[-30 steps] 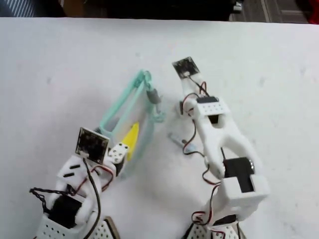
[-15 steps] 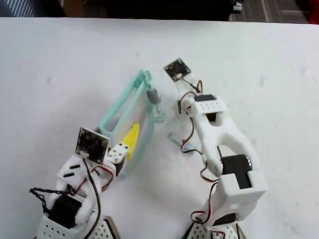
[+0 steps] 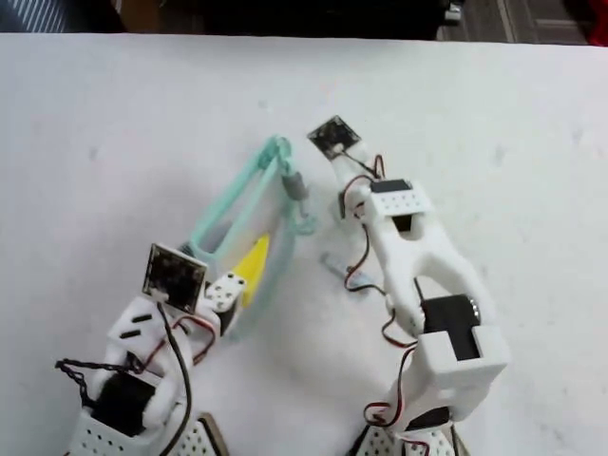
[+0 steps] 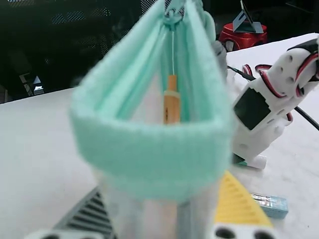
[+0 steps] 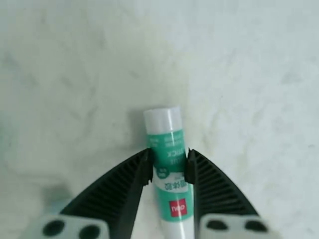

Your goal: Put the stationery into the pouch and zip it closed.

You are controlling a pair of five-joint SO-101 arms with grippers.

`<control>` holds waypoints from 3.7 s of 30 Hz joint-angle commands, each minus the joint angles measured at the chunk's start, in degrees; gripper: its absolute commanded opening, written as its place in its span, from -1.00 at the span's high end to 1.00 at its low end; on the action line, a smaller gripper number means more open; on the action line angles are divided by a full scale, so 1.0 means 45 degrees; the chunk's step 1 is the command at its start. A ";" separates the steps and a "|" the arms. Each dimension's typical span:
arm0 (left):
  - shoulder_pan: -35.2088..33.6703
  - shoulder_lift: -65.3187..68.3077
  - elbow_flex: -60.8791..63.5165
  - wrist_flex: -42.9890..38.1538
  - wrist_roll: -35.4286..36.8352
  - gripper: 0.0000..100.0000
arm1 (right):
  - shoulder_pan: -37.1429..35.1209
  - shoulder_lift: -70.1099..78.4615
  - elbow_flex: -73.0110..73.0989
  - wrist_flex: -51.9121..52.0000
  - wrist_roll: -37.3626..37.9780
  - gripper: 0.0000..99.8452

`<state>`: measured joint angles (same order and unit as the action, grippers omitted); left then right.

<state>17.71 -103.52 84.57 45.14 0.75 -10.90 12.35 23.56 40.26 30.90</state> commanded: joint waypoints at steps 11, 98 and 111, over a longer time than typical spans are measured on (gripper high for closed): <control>0.0029 -0.0205 -0.0176 -0.0137 -0.0020 0.62 | -0.0127 0.0010 -0.0156 0.0440 0.0254 0.91; 0.0029 -0.0205 -0.0176 -0.0117 -0.0020 0.62 | 0.0596 0.0928 -0.1621 0.1963 -0.1563 0.96; 0.0029 -0.0205 -0.0176 -0.0117 -0.0020 0.62 | 0.0596 0.0928 -0.1621 0.1963 -0.1563 0.96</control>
<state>17.71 -103.60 84.57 45.14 0.75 -8.62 16.75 17.93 48.44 24.31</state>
